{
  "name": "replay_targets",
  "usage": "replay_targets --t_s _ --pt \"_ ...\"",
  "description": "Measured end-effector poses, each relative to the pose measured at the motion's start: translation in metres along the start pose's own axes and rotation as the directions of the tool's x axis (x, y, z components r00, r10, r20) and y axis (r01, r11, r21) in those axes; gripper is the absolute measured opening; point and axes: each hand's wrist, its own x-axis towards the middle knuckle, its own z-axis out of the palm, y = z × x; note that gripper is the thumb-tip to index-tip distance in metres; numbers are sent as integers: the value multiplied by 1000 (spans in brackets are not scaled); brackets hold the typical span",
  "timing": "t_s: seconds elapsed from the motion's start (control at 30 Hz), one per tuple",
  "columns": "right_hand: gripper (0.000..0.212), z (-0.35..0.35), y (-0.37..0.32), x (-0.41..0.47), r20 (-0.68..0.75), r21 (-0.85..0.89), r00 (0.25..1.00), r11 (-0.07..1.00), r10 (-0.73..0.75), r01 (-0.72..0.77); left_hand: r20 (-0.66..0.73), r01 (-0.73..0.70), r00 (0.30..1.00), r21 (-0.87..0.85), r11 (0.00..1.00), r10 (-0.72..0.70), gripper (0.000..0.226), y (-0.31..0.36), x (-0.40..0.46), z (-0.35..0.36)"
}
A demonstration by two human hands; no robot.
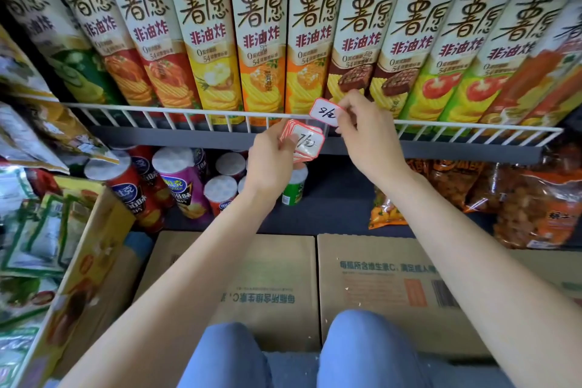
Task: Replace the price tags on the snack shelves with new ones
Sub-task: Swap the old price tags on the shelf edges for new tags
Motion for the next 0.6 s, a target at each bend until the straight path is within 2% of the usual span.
replay_targets --t_s 0.33,0.5,0.6 --pt "10 3 0 0 12 -49 1000 998 -29 29 13 -39 999 11 999 39 40 2 -12 2" --pt "12 -1 -3 -3 11 -63 999 998 -30 31 11 -18 1000 -5 1000 18 31 6 -17 5" --pt "16 1 -5 -6 -5 -171 999 984 -49 47 -19 4 1000 6 1000 -4 22 7 -12 15"
